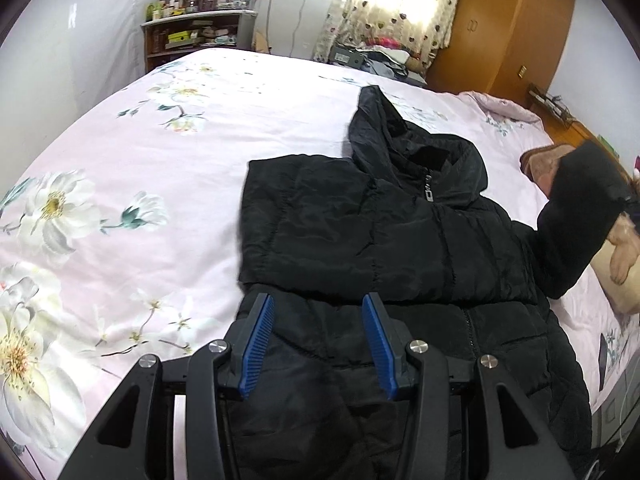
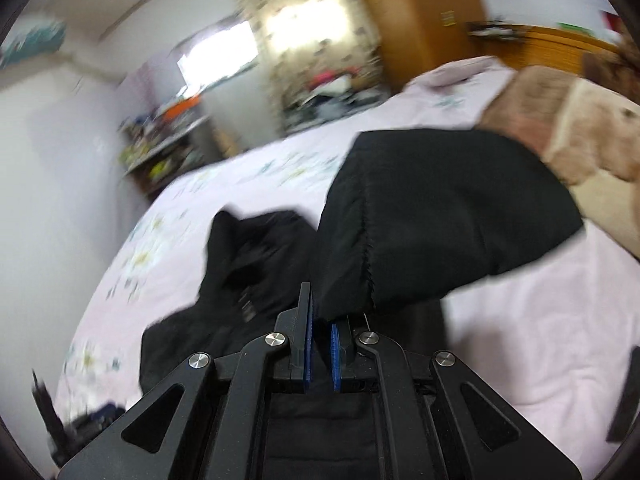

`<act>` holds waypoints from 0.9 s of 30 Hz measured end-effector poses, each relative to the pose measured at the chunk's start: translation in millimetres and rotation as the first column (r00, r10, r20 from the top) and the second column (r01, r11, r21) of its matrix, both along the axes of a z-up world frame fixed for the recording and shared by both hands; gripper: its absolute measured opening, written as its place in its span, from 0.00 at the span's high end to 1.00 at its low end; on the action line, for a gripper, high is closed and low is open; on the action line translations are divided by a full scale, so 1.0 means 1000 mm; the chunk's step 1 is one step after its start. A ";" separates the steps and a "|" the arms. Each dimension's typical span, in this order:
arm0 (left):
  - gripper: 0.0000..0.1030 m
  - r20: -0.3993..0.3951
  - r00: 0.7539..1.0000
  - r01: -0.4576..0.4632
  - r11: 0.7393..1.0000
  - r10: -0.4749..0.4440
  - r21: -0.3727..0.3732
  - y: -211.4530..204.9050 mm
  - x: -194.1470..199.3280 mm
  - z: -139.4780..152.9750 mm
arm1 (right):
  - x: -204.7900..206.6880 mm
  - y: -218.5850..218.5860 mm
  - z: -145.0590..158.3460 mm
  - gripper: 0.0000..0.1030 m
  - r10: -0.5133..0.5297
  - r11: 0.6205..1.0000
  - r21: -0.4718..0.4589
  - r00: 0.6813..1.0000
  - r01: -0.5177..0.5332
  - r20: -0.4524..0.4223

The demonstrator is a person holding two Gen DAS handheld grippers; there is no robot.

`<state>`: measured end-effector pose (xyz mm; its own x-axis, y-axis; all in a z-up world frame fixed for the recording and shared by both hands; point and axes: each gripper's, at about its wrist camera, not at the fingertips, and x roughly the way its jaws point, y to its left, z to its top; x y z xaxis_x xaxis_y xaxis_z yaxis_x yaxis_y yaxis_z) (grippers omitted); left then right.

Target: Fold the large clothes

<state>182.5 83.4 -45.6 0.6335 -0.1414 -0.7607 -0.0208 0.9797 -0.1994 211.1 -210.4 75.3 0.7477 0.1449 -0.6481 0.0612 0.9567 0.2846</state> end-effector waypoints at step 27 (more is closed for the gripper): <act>0.52 0.041 0.996 0.078 0.996 -0.076 -0.046 -0.024 0.037 0.014 | 0.002 0.045 -0.093 0.42 0.187 0.981 0.076 0.977 -0.180 -0.104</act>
<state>219.8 59.7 -31.8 0.6483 -0.2261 -0.7271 0.0632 0.9676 -0.2445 213.6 -165.1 -18.1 0.6287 0.3180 -0.7097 -0.0789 0.9339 0.3486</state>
